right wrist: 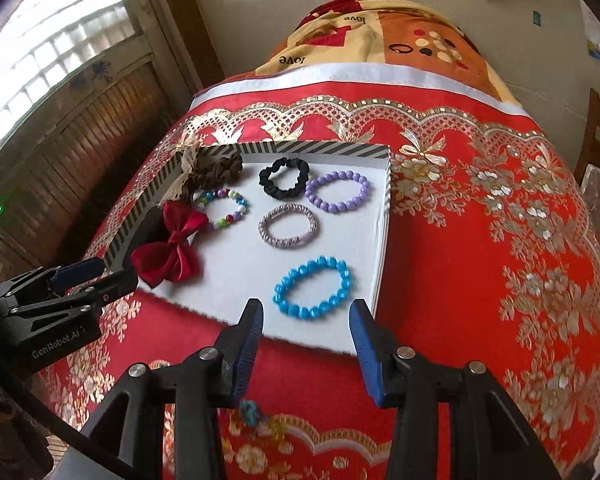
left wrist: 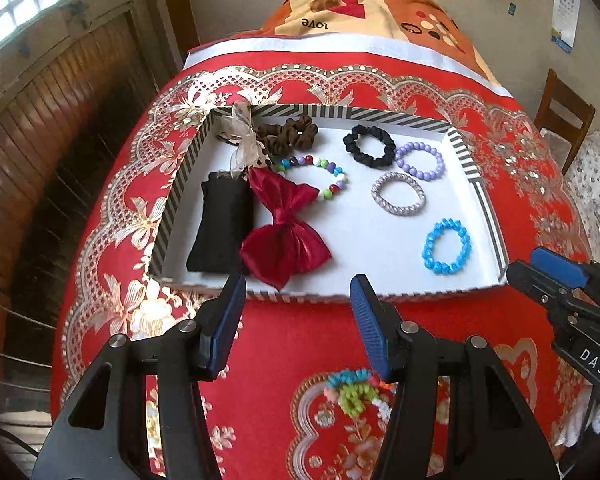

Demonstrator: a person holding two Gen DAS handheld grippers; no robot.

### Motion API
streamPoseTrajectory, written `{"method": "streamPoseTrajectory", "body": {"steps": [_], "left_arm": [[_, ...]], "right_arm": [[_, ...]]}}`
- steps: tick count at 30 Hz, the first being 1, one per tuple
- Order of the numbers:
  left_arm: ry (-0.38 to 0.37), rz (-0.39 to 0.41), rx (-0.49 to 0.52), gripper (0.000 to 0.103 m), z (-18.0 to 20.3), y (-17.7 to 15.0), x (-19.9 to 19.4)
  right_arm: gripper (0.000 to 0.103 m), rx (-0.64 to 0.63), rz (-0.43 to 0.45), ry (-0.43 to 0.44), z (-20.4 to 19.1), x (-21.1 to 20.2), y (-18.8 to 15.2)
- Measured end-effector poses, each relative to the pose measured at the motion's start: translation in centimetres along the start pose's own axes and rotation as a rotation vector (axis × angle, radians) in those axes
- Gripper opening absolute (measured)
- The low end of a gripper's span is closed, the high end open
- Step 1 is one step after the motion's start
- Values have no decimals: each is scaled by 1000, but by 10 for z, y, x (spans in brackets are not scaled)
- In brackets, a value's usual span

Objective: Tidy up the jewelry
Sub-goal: 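Withdraw both open tools from the tray back to the remaining jewelry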

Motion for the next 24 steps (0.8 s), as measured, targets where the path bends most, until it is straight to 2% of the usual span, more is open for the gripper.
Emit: {"method": "streamPoseTrajectory", "body": {"steps": [24], "left_arm": [[-6,13,0,54,11,-63,-45]], "right_arm": [[46,-15,2,-9,-12,-50,-72]]}}
Point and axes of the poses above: each gripper's, at about its wrist camera, not at the fingertips, and x roughly the way its jaws point, z to its right, y to its top, the point moved 9 cm from there along x, roughly the way its jaws point, and after that the axes turned 4 degrees about y, right-handed, at the moved point
